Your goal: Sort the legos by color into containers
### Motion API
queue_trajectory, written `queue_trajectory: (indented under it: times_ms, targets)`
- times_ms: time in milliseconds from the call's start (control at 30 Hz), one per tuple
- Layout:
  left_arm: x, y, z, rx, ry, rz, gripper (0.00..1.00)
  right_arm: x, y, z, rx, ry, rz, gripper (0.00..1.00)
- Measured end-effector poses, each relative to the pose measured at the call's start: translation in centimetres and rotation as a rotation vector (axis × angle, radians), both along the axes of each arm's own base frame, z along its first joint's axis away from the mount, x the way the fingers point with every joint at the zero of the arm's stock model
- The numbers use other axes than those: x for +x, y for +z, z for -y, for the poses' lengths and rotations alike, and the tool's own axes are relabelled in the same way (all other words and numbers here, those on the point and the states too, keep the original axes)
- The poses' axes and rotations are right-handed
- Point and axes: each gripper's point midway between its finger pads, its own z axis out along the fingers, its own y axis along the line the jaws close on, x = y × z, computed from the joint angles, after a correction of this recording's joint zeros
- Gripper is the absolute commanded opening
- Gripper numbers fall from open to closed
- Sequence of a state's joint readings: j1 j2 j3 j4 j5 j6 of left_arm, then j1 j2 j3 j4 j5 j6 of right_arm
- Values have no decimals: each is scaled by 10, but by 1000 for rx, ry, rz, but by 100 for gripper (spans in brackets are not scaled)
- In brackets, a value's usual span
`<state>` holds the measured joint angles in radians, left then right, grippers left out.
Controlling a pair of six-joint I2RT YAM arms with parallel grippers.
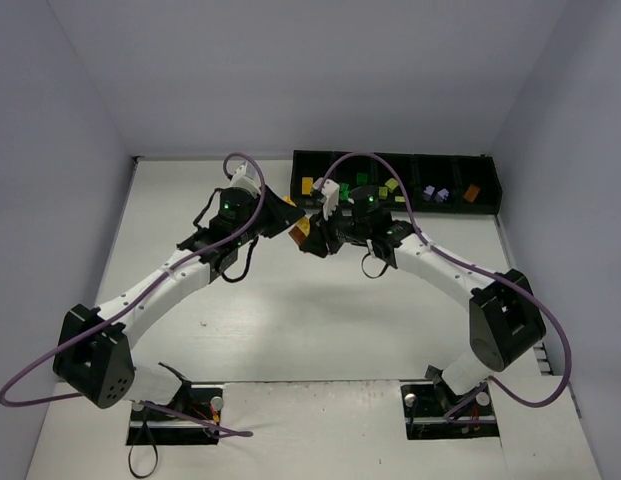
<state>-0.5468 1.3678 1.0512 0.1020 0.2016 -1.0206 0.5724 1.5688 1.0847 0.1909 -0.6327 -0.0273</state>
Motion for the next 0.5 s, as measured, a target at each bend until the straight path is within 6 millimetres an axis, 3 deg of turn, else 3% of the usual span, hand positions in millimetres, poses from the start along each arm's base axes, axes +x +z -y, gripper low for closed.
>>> queue_trajectory:
  times_ms: [133,233,367,500]
  targets:
    - [2,-3,-3,44,4,23,0,1,-11,7,-17,-23,-12,0]
    - [10,-5,-7,101,3,51,0,9,-29,26,-59,-94,-41,0]
    - [44,-3,-2,200,-1,111,0,26,-53,68,-127,-257,-109,0]
    - [88,-11,9,311,-15,170,0,44,-56,113,-167,-424,-145,0]
